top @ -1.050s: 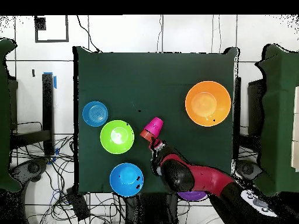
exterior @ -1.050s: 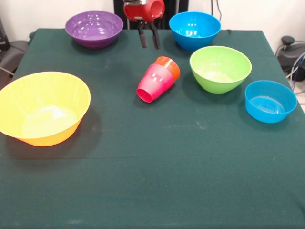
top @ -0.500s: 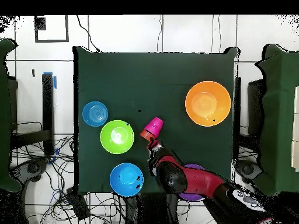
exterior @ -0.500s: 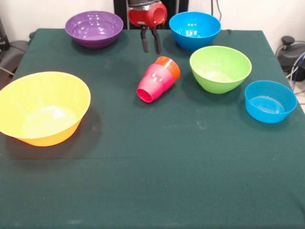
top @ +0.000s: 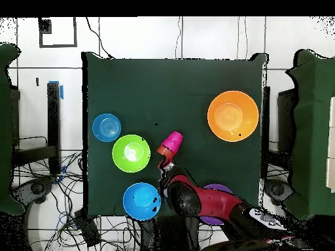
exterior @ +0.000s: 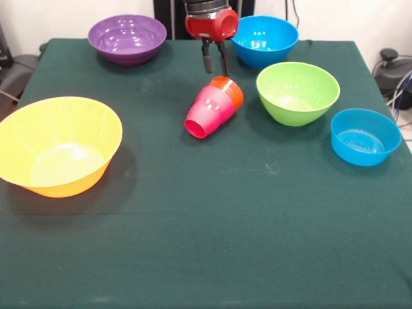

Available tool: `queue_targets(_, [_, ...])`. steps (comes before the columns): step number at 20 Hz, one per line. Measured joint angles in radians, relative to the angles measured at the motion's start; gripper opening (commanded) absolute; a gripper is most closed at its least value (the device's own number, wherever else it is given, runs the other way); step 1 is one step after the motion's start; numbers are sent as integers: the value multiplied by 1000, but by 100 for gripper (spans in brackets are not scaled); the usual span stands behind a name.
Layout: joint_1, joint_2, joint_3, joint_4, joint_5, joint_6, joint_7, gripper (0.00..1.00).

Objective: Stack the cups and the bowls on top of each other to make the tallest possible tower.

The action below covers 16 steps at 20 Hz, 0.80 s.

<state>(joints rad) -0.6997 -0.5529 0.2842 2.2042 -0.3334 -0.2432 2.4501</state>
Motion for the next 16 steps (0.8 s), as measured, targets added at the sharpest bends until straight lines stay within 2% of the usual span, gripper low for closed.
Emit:
queue_targets(9, [31, -11, -23, 0, 40, 0, 0, 100])
queue_targets(16, [107, -14, -70, -3, 89, -13, 0, 100])
